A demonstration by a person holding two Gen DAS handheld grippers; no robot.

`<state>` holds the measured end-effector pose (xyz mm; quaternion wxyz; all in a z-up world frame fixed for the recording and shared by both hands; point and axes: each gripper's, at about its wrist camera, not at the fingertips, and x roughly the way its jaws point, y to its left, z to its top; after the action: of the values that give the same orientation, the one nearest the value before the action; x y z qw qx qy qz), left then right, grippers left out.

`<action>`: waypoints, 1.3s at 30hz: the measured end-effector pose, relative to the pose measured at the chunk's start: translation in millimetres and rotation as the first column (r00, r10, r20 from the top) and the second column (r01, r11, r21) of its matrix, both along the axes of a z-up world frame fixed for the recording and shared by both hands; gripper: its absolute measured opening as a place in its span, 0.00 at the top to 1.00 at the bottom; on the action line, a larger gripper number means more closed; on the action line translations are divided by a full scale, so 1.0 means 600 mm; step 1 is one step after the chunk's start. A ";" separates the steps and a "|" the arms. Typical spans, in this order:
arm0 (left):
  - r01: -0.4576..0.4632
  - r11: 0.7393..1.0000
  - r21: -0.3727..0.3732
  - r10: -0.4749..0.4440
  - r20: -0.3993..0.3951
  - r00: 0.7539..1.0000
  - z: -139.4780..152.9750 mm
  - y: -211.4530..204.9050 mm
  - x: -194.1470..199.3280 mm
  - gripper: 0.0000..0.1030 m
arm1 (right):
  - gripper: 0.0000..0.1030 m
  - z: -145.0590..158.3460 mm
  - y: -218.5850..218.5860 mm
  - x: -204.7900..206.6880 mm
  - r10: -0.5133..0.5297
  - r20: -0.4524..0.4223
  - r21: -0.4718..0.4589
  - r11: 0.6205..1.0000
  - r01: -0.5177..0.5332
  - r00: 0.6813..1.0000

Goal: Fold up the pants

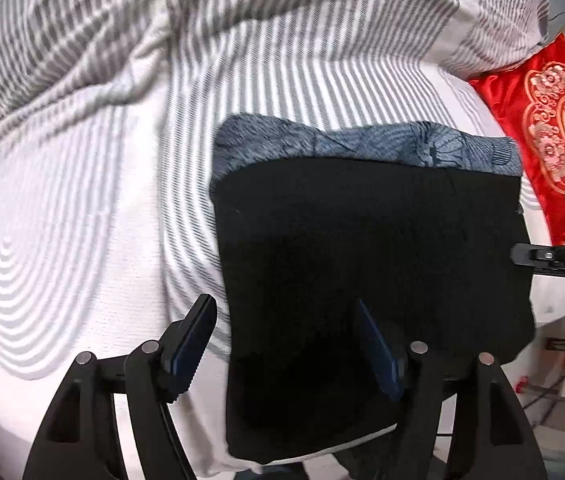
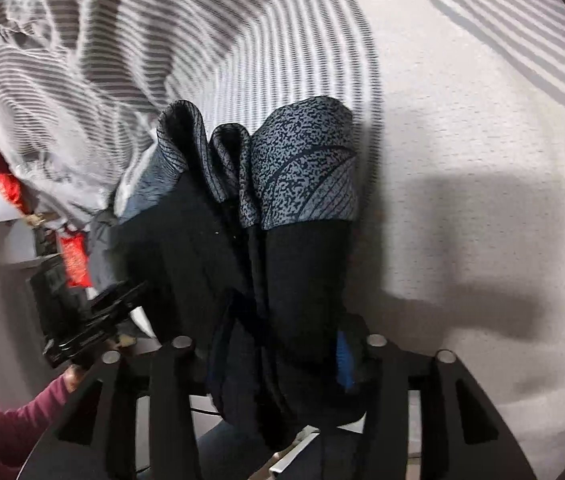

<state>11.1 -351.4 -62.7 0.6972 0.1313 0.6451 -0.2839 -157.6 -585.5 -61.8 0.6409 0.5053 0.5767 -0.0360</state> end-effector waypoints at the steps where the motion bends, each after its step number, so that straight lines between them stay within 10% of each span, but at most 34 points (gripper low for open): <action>1: -0.014 1.000 0.011 0.014 0.013 1.000 0.006 0.004 0.001 0.30 | 0.38 0.006 0.001 0.001 0.003 -0.008 -0.016 1.000 -0.004 1.000; 3: -0.036 0.999 0.026 0.035 0.037 0.999 0.021 0.013 0.008 0.30 | 0.21 0.025 0.000 0.000 0.027 -0.057 -0.100 0.994 -0.032 0.998; 10: -0.016 1.000 0.011 0.014 0.127 0.992 0.084 -0.013 0.013 0.30 | 0.21 0.119 0.001 0.026 0.034 -0.052 -0.300 0.953 -0.048 0.998; 15: -0.040 0.999 0.024 0.037 0.124 0.992 0.062 -0.061 0.032 0.30 | 0.79 0.121 0.013 0.079 0.059 -0.014 -0.268 0.962 -0.061 0.998; 33: -0.127 0.990 0.059 0.119 0.123 0.985 -0.030 -0.054 0.037 0.08 | 0.81 0.046 0.043 0.096 0.148 -0.066 -0.343 0.925 -0.162 0.987; 37: -0.125 0.986 0.106 0.113 0.110 0.987 -0.022 -0.061 0.032 0.08 | 0.71 0.046 0.040 0.098 0.107 -0.070 -0.291 0.949 -0.123 0.992; 39: -0.107 0.986 0.129 0.094 0.103 0.990 -0.014 -0.065 0.025 0.08 | 0.34 0.053 0.046 0.106 0.103 -0.053 -0.242 0.964 -0.113 0.993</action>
<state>26.2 -390.3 -71.3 0.7306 0.1589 0.6340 -0.1977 -93.9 -558.1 -29.8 0.6877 0.3895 0.6072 -0.0819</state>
